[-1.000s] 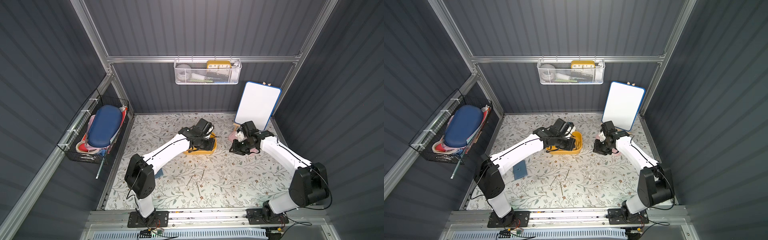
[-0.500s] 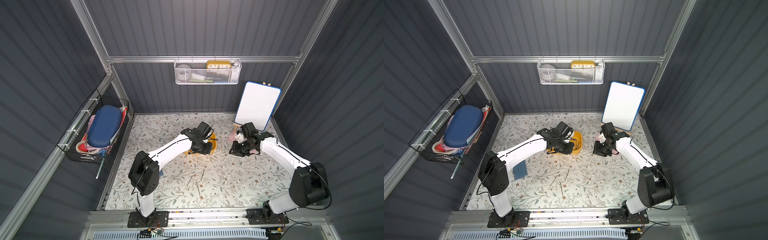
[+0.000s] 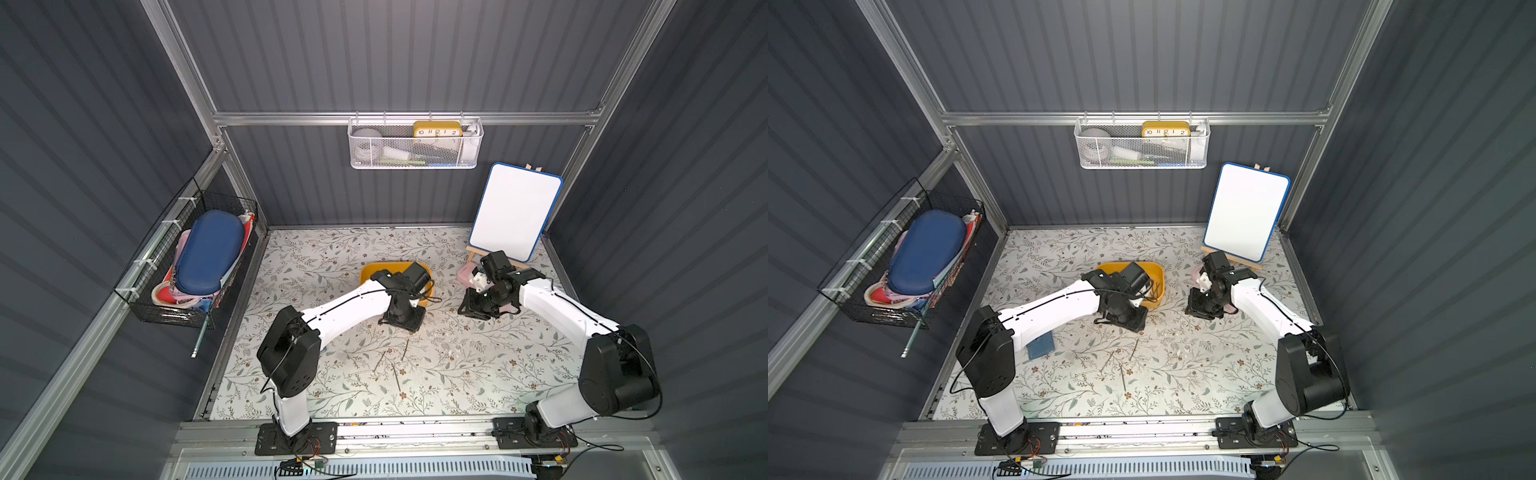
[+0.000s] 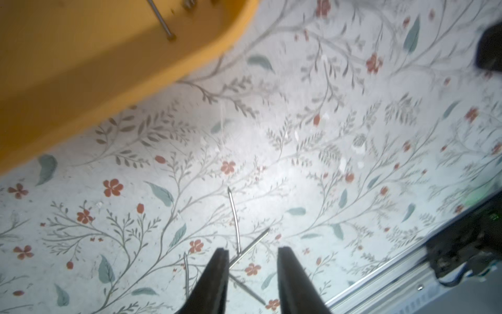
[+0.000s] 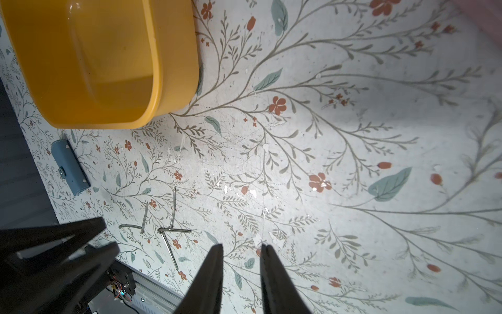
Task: Put the nails on the desktop into the storage box
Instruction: Pick up the nail from the center of the board.
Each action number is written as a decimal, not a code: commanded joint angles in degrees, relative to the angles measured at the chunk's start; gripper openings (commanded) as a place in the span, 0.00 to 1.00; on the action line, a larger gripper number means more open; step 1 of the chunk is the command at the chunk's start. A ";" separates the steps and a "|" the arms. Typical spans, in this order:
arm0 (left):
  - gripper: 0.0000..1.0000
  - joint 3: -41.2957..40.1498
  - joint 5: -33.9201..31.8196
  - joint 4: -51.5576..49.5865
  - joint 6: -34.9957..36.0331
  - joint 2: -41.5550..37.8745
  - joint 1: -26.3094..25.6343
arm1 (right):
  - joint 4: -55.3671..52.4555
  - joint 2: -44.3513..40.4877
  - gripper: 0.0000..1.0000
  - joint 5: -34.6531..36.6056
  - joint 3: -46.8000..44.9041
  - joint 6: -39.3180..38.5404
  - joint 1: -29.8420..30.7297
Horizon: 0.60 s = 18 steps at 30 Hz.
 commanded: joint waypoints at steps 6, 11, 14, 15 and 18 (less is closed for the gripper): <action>0.40 -2.72 -0.65 -3.61 -1.32 1.76 -1.40 | 0.12 -0.79 0.28 -1.35 -0.30 -0.90 -0.28; 0.33 -4.22 -0.36 -2.93 -1.25 4.26 -1.37 | 0.23 -0.45 0.28 -1.49 -0.78 -1.13 -0.28; 0.31 -5.11 0.39 -1.87 -0.84 5.14 -1.38 | 0.53 -0.14 0.29 -1.40 -0.87 -1.20 -0.28; 0.31 -5.28 0.53 -1.61 -0.76 5.37 -1.44 | 0.42 -0.16 0.28 -1.40 -0.75 -1.25 -0.28; 0.30 -5.53 1.15 -1.05 -0.45 6.36 -1.42 | 0.63 0.09 0.28 -1.22 -0.74 -1.35 -0.31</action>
